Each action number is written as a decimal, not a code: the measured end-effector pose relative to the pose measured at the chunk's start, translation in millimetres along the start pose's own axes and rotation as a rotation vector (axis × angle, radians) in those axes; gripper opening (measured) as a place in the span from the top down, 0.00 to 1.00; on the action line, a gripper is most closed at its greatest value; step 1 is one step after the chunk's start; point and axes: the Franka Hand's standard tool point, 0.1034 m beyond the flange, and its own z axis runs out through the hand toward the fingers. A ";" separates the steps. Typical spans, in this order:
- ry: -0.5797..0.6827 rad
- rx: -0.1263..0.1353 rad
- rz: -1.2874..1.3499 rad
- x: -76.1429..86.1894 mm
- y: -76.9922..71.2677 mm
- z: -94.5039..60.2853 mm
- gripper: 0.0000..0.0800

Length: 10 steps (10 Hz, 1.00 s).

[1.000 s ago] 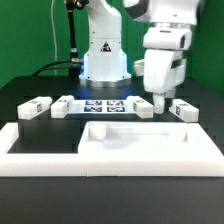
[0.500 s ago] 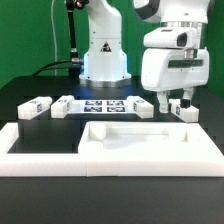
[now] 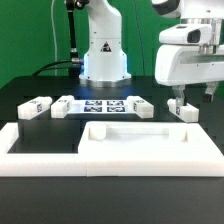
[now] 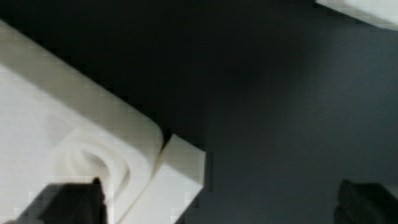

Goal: Assemble desk

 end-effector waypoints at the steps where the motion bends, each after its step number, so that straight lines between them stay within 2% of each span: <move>1: -0.051 0.005 -0.003 -4.4 -2.8 0.9 0.19; 2: -0.151 0.012 -0.001 -9.1 -4.9 0.4 0.19; 4: -0.377 0.043 0.087 -16.6 -14.5 1.4 0.19; 5: -0.433 0.057 0.112 -13.1 -16.3 2.1 0.19; 6: -0.523 0.068 0.134 -16.6 -16.5 1.0 0.19; 8: -0.619 0.074 0.131 -16.7 -15.6 4.1 0.19; 9: -0.705 0.080 0.129 -23.5 -16.4 3.5 0.19; 10: -0.741 0.094 0.196 -20.6 -23.4 8.8 0.19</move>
Offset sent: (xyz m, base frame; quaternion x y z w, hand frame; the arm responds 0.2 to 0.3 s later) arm -0.0166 0.0164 -0.0039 0.0501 -0.2931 0.0975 0.9498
